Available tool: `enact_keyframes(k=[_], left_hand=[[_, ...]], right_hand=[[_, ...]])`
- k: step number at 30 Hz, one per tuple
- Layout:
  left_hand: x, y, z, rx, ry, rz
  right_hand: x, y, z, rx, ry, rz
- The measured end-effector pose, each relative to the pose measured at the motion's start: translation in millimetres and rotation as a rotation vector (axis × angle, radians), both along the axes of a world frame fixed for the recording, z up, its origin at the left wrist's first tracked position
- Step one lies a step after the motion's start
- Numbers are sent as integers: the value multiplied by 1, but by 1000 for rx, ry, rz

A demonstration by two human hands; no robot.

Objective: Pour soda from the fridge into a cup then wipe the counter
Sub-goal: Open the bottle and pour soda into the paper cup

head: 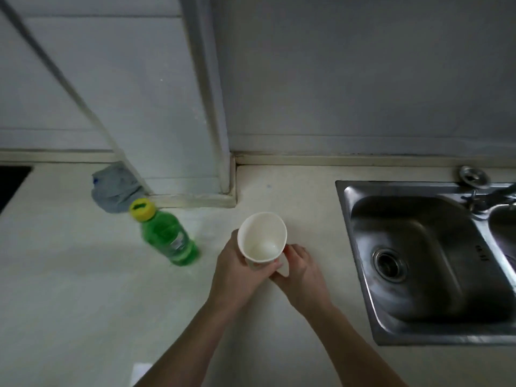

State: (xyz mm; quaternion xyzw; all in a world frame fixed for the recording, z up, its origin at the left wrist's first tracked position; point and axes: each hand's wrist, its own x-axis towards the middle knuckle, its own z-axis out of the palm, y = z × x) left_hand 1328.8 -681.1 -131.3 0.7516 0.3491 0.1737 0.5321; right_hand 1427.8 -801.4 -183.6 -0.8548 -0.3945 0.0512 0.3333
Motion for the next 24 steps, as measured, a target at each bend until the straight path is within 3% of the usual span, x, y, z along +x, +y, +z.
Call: enact_keyframes(k=[12, 24], left_hand=[[-182, 29, -25, 50, 78, 80], [-218, 42, -41, 45, 66, 68]], right_hand=[[-172, 42, -34, -31, 21, 108], [-211, 51, -38, 3, 40, 81]])
